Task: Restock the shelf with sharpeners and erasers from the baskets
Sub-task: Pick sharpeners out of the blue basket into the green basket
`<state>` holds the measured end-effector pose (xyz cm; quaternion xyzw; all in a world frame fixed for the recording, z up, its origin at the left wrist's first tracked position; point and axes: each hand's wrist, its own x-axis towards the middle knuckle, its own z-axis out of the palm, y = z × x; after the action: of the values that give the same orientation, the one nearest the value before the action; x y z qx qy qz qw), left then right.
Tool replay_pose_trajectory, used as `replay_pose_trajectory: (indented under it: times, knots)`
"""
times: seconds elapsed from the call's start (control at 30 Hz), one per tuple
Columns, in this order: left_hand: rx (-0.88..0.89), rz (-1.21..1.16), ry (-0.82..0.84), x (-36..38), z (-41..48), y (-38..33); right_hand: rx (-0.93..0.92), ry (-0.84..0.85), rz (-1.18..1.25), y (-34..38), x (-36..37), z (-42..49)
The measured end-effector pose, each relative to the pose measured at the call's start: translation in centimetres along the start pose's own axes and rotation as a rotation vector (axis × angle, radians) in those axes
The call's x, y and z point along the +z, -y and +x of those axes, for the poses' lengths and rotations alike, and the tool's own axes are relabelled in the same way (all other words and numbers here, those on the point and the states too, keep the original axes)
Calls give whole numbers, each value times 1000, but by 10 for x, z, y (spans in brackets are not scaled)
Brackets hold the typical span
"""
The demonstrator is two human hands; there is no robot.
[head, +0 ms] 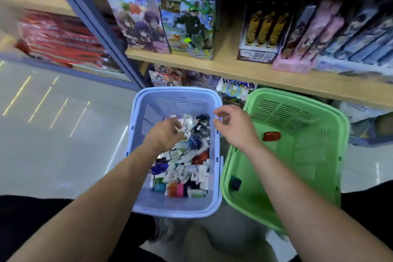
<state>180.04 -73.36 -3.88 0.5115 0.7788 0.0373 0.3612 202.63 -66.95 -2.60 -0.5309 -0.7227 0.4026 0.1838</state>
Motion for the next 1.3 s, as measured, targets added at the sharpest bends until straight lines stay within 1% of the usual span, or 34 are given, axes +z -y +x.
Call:
replay_pose_trajectory:
  times: [0.07,0.13,0.17,0.27,0.3,0.37,0.47,0.57,0.67,0.73,0.83,0.9,0.97,1.03,1.1,1.23,1.3]
  knots:
    - [-72,-58,72,19,5,39,-51,67,-80,7,19,16]
    - [-95,-113,164,45,10,58,-75,126,-138,11,39,33]
    - [-105,-128,185,58,12,61,-76,151,-141,11,51,40]
    - [-120,-247,115,94,26,63,-20,217,-175,9,93,59]
    - [-126,-309,98,100,31,60,24,238,-193,5,109,65]
    - [-98,-327,59,114,46,60,196,247,-171,-3,138,72]
    - [-24,-278,16,120,57,56,431,133,-190,-21,167,77]
    - [-4,-319,-24,126,68,61,518,72,-169,-35,182,80]
    - [-59,-416,-51,121,72,81,565,67,-155,-45,190,85]
    - [-133,-425,-77,112,71,99,576,88,-139,-46,197,83]
    - [-250,-406,-179,93,69,116,559,91,-167,-46,204,78]
    - [-252,-408,-217,86,70,120,584,101,-151,-46,206,80]
    - [-197,-360,-179,88,70,120,633,113,-100,-48,206,81]
    - [-184,-342,-133,92,71,121,649,110,-52,-48,206,82]
    - [-203,-372,-122,94,73,122,620,40,-37,-45,204,81]
    - [-239,-515,-114,90,77,125,401,-158,-163,-34,197,85]
    - [-262,-601,-122,89,77,125,409,-170,-191,-36,196,87]
